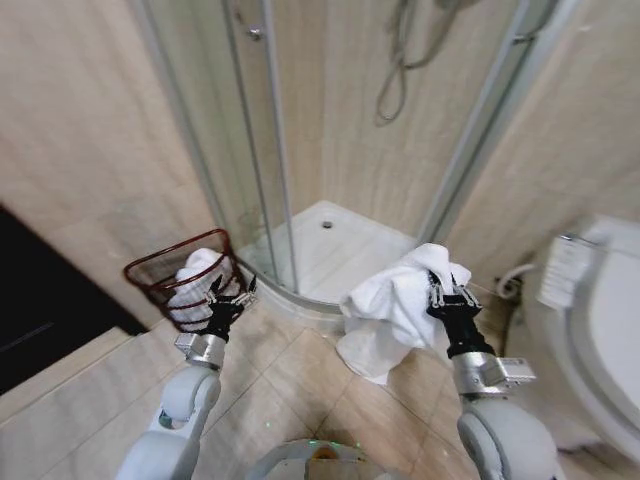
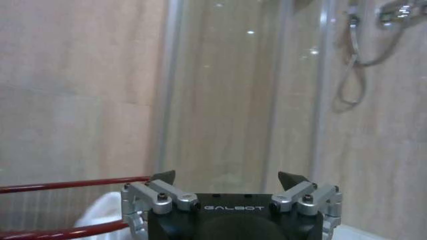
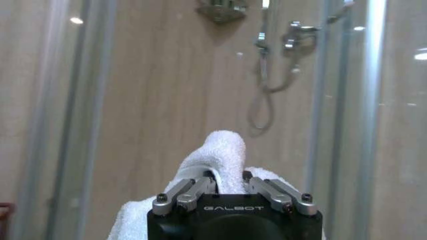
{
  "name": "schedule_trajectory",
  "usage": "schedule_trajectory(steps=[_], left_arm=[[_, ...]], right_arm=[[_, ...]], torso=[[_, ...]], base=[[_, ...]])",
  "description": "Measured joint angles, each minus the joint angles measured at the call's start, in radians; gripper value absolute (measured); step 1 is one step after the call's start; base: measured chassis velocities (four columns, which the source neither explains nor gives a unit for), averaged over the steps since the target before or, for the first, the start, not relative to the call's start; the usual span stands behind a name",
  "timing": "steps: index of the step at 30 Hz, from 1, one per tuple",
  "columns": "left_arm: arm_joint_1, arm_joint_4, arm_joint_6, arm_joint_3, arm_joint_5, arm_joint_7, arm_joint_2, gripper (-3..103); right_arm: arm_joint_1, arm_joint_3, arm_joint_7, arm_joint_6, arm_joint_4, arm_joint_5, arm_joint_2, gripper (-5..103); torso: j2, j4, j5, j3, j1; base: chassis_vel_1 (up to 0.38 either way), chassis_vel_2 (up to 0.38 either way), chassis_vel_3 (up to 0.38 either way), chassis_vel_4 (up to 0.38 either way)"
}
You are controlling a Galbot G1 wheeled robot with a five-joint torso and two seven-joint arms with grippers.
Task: Discard the used towel into the hamper.
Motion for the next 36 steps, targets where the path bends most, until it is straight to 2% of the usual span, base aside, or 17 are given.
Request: schedule_trajectory(steps=[31,36], left_arm=[[0.014,-0.012,0.004,0.01,0.019,-0.001,-0.009,100],[0.021,-0.009,-0.025,0.012,0.029,-0.019,-0.014,100]], right_arm=[[0.012,-0.004,-0.013,0.0,-0.013,0.004,-0.016,16],[0.017,-0.004,-0.013,-0.001,-0.016,0.008,-0.014,16]], torso=[[0.0,0.0001,0.0001,0.0,0.0],[0.0,0.0004,0.0002,0.0,0.0]], base=[[0.126,0.119,0.126,0.123],[0.076,0.088,0.092,0.085]])
